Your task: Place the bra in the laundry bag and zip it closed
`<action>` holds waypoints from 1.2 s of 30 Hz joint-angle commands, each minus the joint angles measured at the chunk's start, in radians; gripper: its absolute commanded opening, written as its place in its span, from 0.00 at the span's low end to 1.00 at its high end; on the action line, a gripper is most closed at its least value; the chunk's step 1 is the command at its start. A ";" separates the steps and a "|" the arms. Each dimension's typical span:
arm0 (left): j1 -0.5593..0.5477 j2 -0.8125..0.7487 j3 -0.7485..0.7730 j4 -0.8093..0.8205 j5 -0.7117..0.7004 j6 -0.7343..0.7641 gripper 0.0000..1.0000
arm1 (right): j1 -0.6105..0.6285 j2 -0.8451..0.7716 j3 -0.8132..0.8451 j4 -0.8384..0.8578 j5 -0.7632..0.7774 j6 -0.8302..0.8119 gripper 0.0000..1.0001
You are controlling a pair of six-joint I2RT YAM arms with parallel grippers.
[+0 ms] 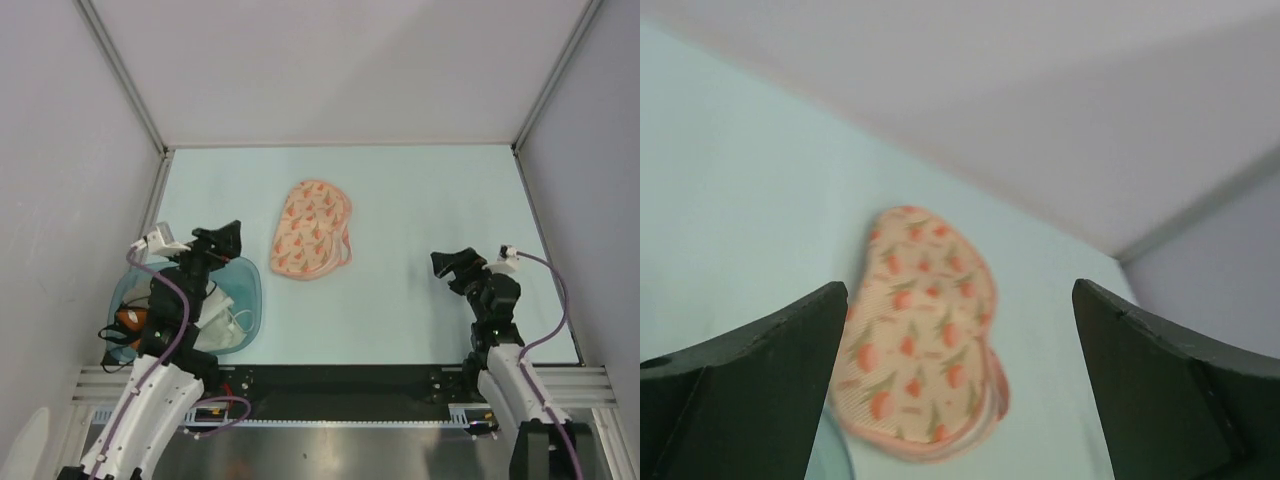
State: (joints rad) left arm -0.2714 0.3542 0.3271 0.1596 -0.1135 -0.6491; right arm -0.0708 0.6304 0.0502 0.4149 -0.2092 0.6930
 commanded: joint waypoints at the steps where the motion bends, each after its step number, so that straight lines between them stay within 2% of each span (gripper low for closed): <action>1: 0.011 0.129 0.249 -0.451 -0.359 -0.064 1.00 | 0.155 0.126 0.173 -0.096 0.208 -0.041 1.00; 2: 0.011 0.138 0.263 -0.459 -0.354 -0.063 1.00 | 0.190 0.156 0.207 -0.123 0.246 -0.041 1.00; 3: 0.011 0.146 0.274 -0.465 -0.344 -0.069 1.00 | 0.282 0.228 0.238 -0.122 0.305 -0.043 1.00; 5: 0.011 0.147 0.286 -0.468 -0.246 -0.043 1.00 | 0.366 0.305 0.318 -0.090 0.353 -0.036 1.00; 6: 0.011 0.144 0.288 -0.482 -0.200 -0.021 1.00 | 0.447 0.384 0.348 -0.076 0.381 -0.033 1.00; 7: 0.011 0.140 0.290 -0.483 -0.114 0.002 1.00 | 0.477 0.437 0.406 -0.068 0.393 -0.017 1.00; 11: 0.011 0.069 0.257 -0.494 -0.029 0.036 1.00 | 0.630 0.668 0.577 -0.074 0.427 0.051 0.99; 12: 0.011 0.059 0.235 -0.477 -0.014 0.043 1.00 | 0.656 0.757 0.605 -0.074 0.418 0.057 0.99; 14: 0.011 0.046 0.227 -0.471 0.052 0.074 1.00 | 0.719 0.836 0.683 -0.062 0.389 0.083 0.97; 17: 0.011 0.061 0.225 -0.473 0.133 0.095 1.00 | 0.782 0.954 0.730 -0.002 0.322 0.138 0.87; 21: 0.011 0.178 0.257 -0.482 0.271 0.121 1.00 | 0.833 1.046 0.732 0.137 0.261 0.201 0.72; 24: 0.009 0.299 0.286 -0.470 0.400 0.138 0.94 | 0.855 1.100 0.744 0.142 0.263 0.218 0.60; 25: 0.005 0.328 0.294 -0.466 0.434 0.155 0.88 | 0.861 1.104 0.737 0.147 0.277 0.232 0.59; 26: -0.006 0.362 0.305 -0.466 0.451 0.164 0.86 | 0.867 1.106 0.725 0.154 0.298 0.238 0.58; 29: -0.090 0.463 0.346 -0.473 0.405 0.213 0.84 | 0.867 1.121 0.695 0.177 0.286 0.260 0.55; 32: -0.202 0.563 0.403 -0.482 0.273 0.262 0.83 | 0.867 1.117 0.660 0.202 0.280 0.273 0.51; 36: -0.305 0.756 0.548 -0.503 0.157 0.347 0.81 | 0.858 1.091 0.588 0.234 0.298 0.295 0.50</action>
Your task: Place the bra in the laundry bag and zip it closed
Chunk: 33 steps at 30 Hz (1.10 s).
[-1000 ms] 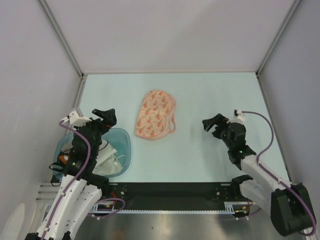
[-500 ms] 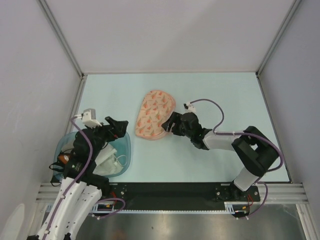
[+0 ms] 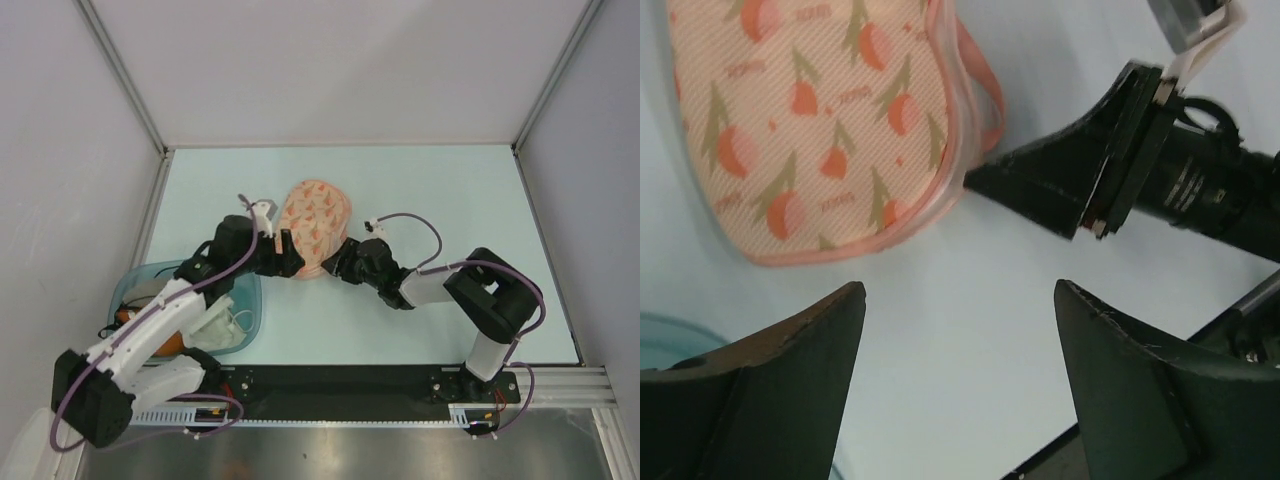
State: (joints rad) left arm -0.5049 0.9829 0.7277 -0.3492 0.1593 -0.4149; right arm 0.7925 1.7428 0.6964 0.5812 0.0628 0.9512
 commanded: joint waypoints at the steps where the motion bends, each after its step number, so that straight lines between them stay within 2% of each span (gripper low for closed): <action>1: -0.090 0.169 0.179 0.003 -0.131 0.134 0.81 | -0.012 -0.028 -0.084 0.077 0.019 0.038 0.50; 5: -0.116 0.455 0.358 0.001 -0.191 0.180 0.70 | -0.047 -0.061 -0.159 0.117 -0.017 0.061 0.50; 6: -0.119 0.506 0.392 -0.004 -0.191 0.186 0.64 | -0.058 -0.075 -0.170 0.129 -0.029 0.064 0.50; 7: -0.122 0.546 0.424 -0.011 -0.187 0.186 0.63 | -0.082 -0.080 -0.188 0.134 -0.053 0.064 0.50; 10: -0.133 0.698 0.531 -0.010 -0.199 0.185 0.61 | -0.110 -0.101 -0.212 0.150 -0.122 0.063 0.49; 13: -0.150 0.844 0.634 -0.022 -0.244 0.183 0.61 | -0.119 -0.126 -0.232 0.140 -0.124 0.055 0.42; 15: -0.167 0.931 0.719 -0.048 -0.303 0.174 0.60 | -0.121 -0.131 -0.235 0.134 -0.129 0.054 0.42; 18: -0.185 0.994 0.794 -0.057 -0.368 0.174 0.58 | -0.119 -0.128 -0.232 0.137 -0.143 0.047 0.42; 20: -0.188 1.049 0.849 -0.080 -0.394 0.174 0.51 | -0.121 -0.118 -0.227 0.150 -0.158 0.047 0.42; 25: -0.188 1.114 0.900 -0.108 -0.429 0.171 0.42 | -0.124 -0.101 -0.210 0.149 -0.185 0.043 0.42; 29: -0.188 1.140 0.920 -0.129 -0.434 0.169 0.26 | -0.128 -0.089 -0.216 0.173 -0.199 0.044 0.42; 31: -0.188 1.143 0.927 -0.149 -0.434 0.171 0.21 | -0.134 -0.082 -0.221 0.184 -0.215 0.047 0.42; 33: -0.188 1.137 0.928 -0.158 -0.438 0.175 0.09 | -0.139 -0.072 -0.222 0.195 -0.225 0.049 0.42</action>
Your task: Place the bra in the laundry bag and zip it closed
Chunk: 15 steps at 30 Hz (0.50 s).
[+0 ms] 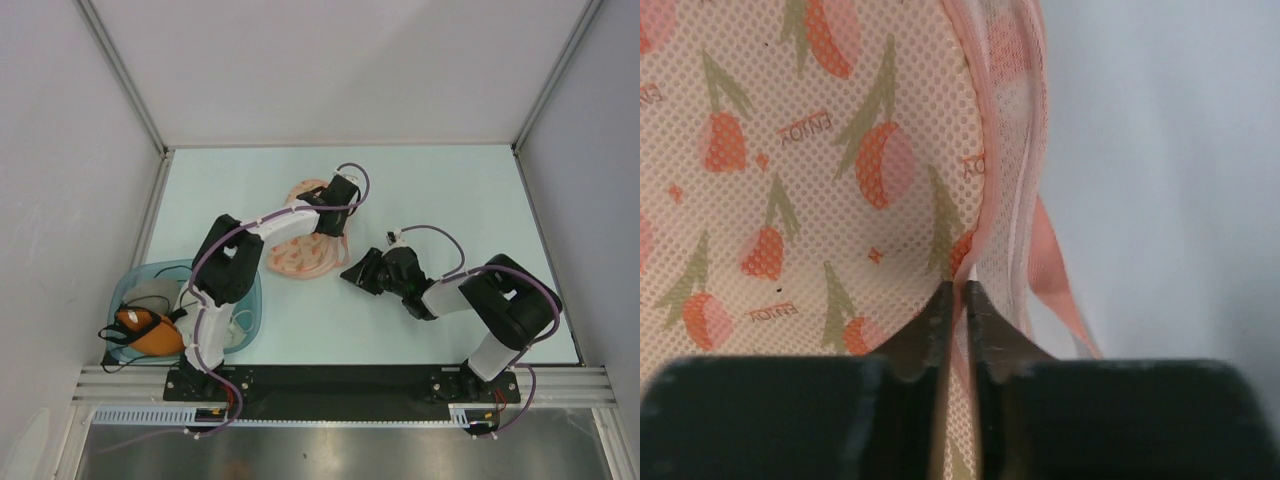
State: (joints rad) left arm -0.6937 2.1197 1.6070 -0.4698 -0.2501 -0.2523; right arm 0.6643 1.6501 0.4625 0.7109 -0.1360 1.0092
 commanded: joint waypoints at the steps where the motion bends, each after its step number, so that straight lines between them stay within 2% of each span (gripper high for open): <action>1: 0.000 -0.006 0.048 -0.043 -0.040 0.015 0.00 | -0.015 0.023 0.011 0.065 -0.033 -0.009 0.42; 5: 0.000 -0.076 0.033 -0.066 0.017 0.013 0.00 | -0.049 0.037 -0.005 0.101 -0.089 0.000 0.45; 9: 0.000 -0.251 -0.024 -0.070 0.124 -0.018 0.00 | -0.084 0.024 -0.025 0.110 -0.138 -0.009 0.48; 15: 0.002 -0.446 -0.110 -0.060 0.241 -0.088 0.00 | -0.080 0.033 -0.008 0.117 -0.182 -0.044 0.59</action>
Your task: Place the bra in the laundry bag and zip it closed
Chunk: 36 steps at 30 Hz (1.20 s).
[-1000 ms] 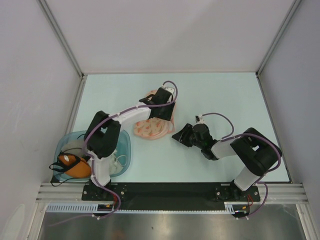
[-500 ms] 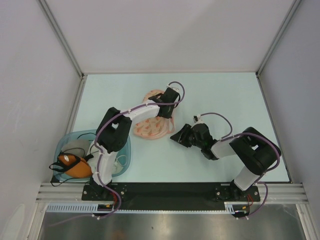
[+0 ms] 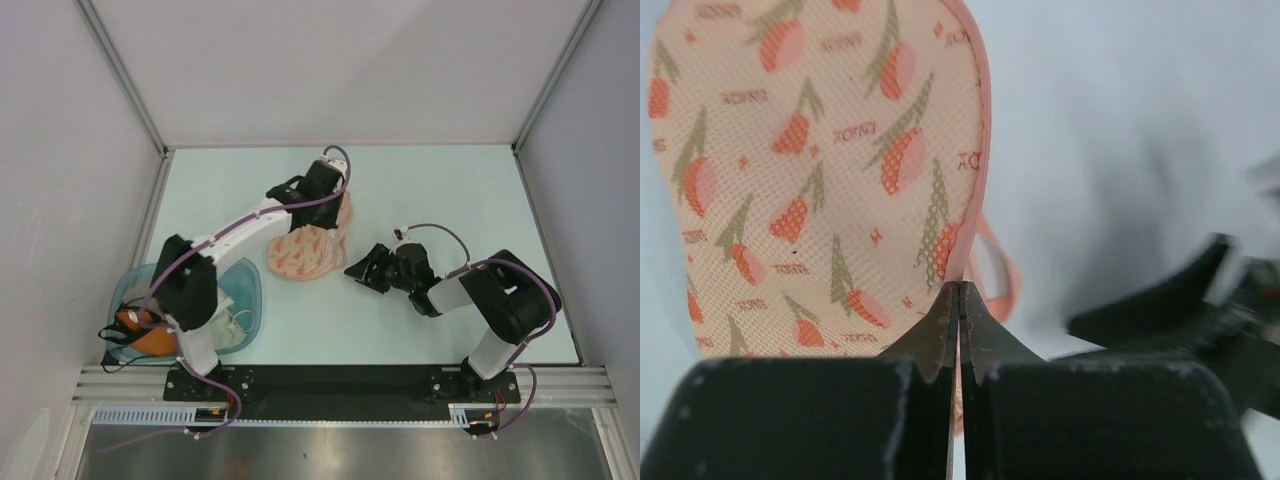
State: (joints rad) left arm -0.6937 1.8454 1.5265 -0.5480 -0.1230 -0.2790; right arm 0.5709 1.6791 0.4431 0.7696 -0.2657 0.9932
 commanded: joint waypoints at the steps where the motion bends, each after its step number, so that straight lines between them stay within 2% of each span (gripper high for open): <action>1: 0.000 -0.222 -0.057 0.025 0.143 -0.074 0.00 | 0.020 0.002 0.009 0.065 -0.049 -0.027 0.61; 6: 0.005 -0.356 -0.127 0.082 0.253 -0.129 0.00 | 0.058 -0.024 -0.021 0.059 0.051 -0.011 0.70; 9: 0.005 -0.415 -0.152 0.104 0.308 -0.160 0.00 | 0.061 -0.018 -0.023 0.065 0.077 0.002 0.70; 11: 0.006 -0.436 -0.178 0.126 0.356 -0.181 0.00 | 0.070 -0.021 -0.030 0.071 0.103 0.004 0.67; 13: 0.006 -0.459 -0.193 0.131 0.368 -0.189 0.00 | 0.078 -0.028 -0.044 0.077 0.169 0.025 0.56; 14: 0.010 -0.465 -0.201 0.132 0.368 -0.190 0.00 | 0.078 -0.035 -0.072 0.085 0.206 0.033 0.47; 15: 0.011 -0.478 -0.206 0.135 0.362 -0.189 0.00 | 0.078 -0.044 -0.086 0.091 0.227 0.047 0.24; 17: 0.031 -0.489 -0.229 0.135 0.358 -0.180 0.00 | 0.075 -0.093 -0.115 0.070 0.300 0.048 0.05; 18: 0.045 -0.497 -0.236 0.135 0.362 -0.181 0.00 | 0.072 -0.122 -0.132 0.036 0.324 0.050 0.00; 24: 0.203 -0.488 -0.296 0.155 0.437 -0.151 0.00 | 0.067 -0.410 -0.153 -0.287 0.518 -0.044 0.00; 27: 0.296 -0.437 -0.269 0.096 0.378 -0.098 0.00 | 0.067 -0.567 -0.155 -0.453 0.614 -0.094 0.00; 29: 0.327 -0.390 -0.201 0.006 0.260 -0.045 0.20 | 0.060 -0.629 -0.146 -0.495 0.644 -0.143 0.00; 30: 0.327 -0.379 -0.184 -0.024 0.112 -0.031 0.30 | 0.050 -0.639 -0.141 -0.524 0.645 -0.159 0.00; 31: 0.327 -0.374 -0.154 -0.055 0.027 -0.022 0.41 | 0.046 -0.647 -0.127 -0.536 0.639 -0.172 0.00; 33: 0.327 -0.412 -0.157 -0.104 -0.059 -0.025 0.52 | 0.037 -0.642 -0.112 -0.561 0.608 -0.198 0.00; 34: 0.327 -0.442 -0.195 -0.104 -0.097 -0.054 0.67 | 0.035 -0.633 -0.104 -0.566 0.585 -0.209 0.00; 35: 0.329 -0.486 -0.222 -0.101 -0.113 -0.078 0.74 | 0.037 -0.625 -0.083 -0.572 0.544 -0.221 0.04; 36: 0.327 -0.573 -0.253 -0.101 -0.130 -0.104 0.82 | 0.037 -0.610 -0.067 -0.616 0.531 -0.237 0.17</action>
State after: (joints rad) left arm -0.3618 1.4590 1.3106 -0.5877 -0.0513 -0.3439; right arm 0.6106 1.0428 0.3035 0.2649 0.2798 0.8440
